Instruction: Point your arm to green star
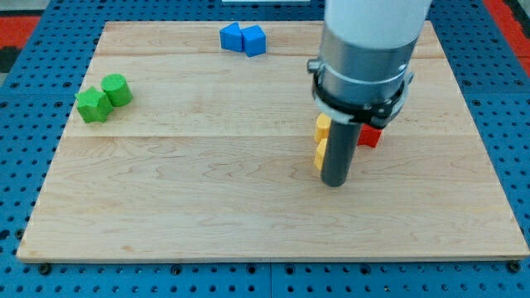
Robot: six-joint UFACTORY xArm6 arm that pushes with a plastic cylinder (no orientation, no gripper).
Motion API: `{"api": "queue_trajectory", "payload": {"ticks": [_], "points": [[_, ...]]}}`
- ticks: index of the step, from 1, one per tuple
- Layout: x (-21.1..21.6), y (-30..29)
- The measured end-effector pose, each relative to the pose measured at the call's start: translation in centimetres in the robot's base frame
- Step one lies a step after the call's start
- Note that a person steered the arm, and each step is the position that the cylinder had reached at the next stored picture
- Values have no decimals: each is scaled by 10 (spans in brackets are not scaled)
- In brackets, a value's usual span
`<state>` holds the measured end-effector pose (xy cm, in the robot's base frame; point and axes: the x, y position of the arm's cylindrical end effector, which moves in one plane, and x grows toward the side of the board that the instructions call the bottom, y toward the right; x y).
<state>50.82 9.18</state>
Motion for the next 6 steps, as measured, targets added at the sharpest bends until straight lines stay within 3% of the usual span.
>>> {"api": "queue_trajectory", "payload": {"ticks": [1, 4, 5, 6], "points": [[-17, 32], [1, 36], [3, 30], [24, -27]]}}
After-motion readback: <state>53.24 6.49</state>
